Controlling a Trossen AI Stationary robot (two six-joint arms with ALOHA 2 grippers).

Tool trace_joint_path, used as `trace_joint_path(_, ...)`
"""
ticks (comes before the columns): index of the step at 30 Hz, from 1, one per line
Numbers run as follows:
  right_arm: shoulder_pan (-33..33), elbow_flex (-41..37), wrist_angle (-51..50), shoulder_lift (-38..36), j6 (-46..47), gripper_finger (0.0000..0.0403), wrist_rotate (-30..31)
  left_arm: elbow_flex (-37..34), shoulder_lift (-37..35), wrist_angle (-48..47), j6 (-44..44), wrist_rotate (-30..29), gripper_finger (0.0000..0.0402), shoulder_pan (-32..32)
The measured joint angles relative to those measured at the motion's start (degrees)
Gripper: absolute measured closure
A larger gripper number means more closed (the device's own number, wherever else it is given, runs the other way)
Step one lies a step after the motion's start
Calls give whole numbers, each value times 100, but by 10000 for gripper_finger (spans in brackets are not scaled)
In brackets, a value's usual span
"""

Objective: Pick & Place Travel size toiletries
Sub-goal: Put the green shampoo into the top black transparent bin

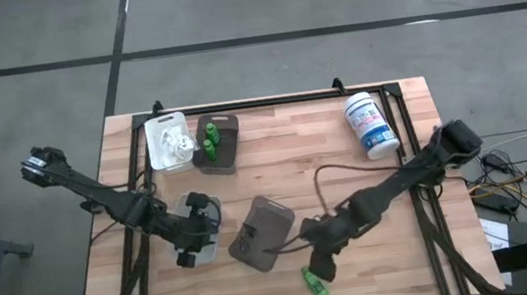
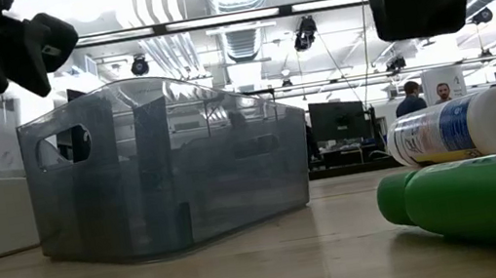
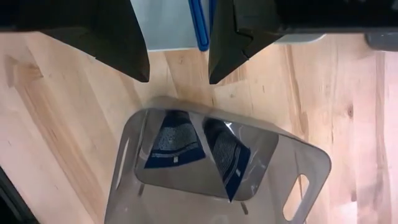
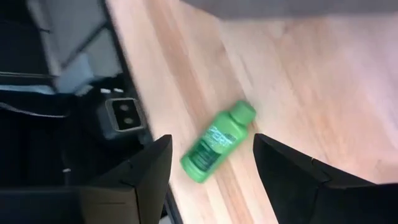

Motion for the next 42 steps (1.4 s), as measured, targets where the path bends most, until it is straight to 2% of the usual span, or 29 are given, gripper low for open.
trace_joint_path(6, 77, 958, -811, 862, 35, 168, -332, -14, 1, 12, 15, 93, 232, -33)
trace_joint_path(11, 87, 1360, -954, 1414, 6, 154, -783, -14, 1, 16, 20, 127, 232, -56)
trace_joint_path(15, 136, 1580, -1393, 1730, 70, 143, -808, -15, -2, 27, 62, 144, 232, -78)
trace_joint_path(20, 165, 1599, -1482, 1930, 437, 130, -808, -16, -12, 169, -155, 390, 232, -134)
trace_joint_path(34, 239, 1594, -1207, 2178, 1212, 98, -392, -18, -16, 447, -318, 397, 232, -268)
trace_joint_path(42, 237, 1638, -1497, 2435, 1047, 98, -510, -18, -16, 490, -455, 388, 232, -268)
